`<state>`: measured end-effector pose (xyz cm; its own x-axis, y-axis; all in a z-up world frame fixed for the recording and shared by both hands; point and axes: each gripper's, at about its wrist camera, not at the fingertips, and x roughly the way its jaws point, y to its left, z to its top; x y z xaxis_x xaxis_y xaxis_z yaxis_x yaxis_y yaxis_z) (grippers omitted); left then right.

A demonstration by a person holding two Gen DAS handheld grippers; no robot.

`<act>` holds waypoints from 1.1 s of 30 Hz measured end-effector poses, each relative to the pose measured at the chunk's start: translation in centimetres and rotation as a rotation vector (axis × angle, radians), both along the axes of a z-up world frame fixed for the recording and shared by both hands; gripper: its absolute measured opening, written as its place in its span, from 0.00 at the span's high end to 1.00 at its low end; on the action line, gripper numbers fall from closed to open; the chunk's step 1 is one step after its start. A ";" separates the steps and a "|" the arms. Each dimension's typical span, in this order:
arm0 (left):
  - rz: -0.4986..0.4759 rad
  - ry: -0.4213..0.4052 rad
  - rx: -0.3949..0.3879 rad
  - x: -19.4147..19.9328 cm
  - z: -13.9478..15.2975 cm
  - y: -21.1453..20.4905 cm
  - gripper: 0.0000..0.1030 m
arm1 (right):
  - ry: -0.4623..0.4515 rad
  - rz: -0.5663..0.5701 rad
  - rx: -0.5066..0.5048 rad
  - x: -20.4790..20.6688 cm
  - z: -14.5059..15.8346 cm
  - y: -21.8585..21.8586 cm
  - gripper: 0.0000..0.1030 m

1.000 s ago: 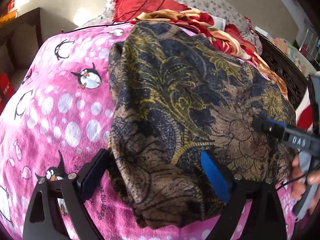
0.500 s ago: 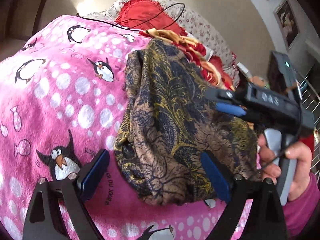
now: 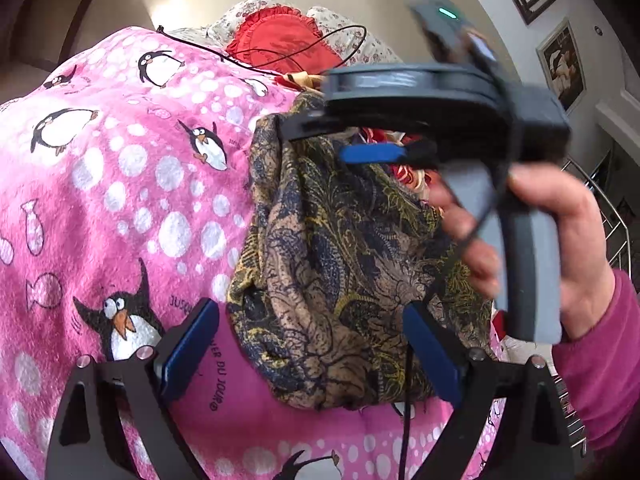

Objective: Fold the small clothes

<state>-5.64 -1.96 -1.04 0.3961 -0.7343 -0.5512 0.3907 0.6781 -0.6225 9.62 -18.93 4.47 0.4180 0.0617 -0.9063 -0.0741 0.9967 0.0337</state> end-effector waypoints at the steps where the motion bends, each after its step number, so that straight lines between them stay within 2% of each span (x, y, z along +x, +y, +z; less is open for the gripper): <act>1: 0.000 0.000 -0.001 0.0 0.0 0.0 0.07 | 0.009 0.011 -0.037 0.5 -0.4 0.9 0.26; 4: 0.002 0.000 -0.001 0.0 0.0 0.1 0.07 | 0.071 0.040 -0.118 1.9 -2.4 3.0 0.24; 6: 0.004 -0.002 -0.001 0.0 -0.2 0.3 0.07 | 0.110 0.069 -0.185 2.4 -3.9 4.1 0.16; 8: 0.005 -0.004 0.005 -0.1 -0.2 0.4 0.07 | 0.100 0.081 -0.217 2.2 -4.4 4.4 0.17; 10: 0.007 -0.005 0.014 -0.1 -0.2 0.2 0.06 | 0.049 0.064 -0.224 1.5 -4.0 3.6 0.35; 11: 0.008 -0.004 0.019 -0.1 -0.2 0.1 0.06 | 0.030 0.063 -0.242 0.9 -3.8 3.1 0.58; 12: 0.012 0.000 0.027 0.0 -0.2 -0.1 0.05 | 0.019 0.068 -0.204 0.3 -3.4 2.2 0.73; 14: 0.025 0.015 0.052 0.3 -0.1 -0.5 0.05 | 0.013 0.052 -0.099 -0.4 -2.5 0.3 0.81; 16: 0.022 0.024 0.062 0.7 0.2 -1.2 0.06 | 0.001 0.032 0.011 -1.5 -1.3 -1.5 0.82; 20: 0.002 0.008 0.051 1.6 1.1 -2.7 0.06 | -0.039 0.004 0.110 -3.3 0.4 -3.2 0.82; 21: -0.004 0.008 0.058 1.8 1.2 -3.1 0.09 | -0.044 0.002 0.122 -3.4 0.7 -3.4 0.82; 25: -0.006 0.058 0.157 2.8 0.4 -4.8 0.31 | -0.048 0.001 0.137 -4.0 0.9 -3.9 0.82; 27: 0.006 0.070 0.173 3.1 0.1 -5.2 0.31 | -0.045 0.001 0.146 -3.6 0.6 -4.3 0.82; 33: 0.011 0.040 0.230 3.1 0.1 -6.0 0.31 | -0.037 -0.018 0.193 -4.1 0.3 -5.5 0.82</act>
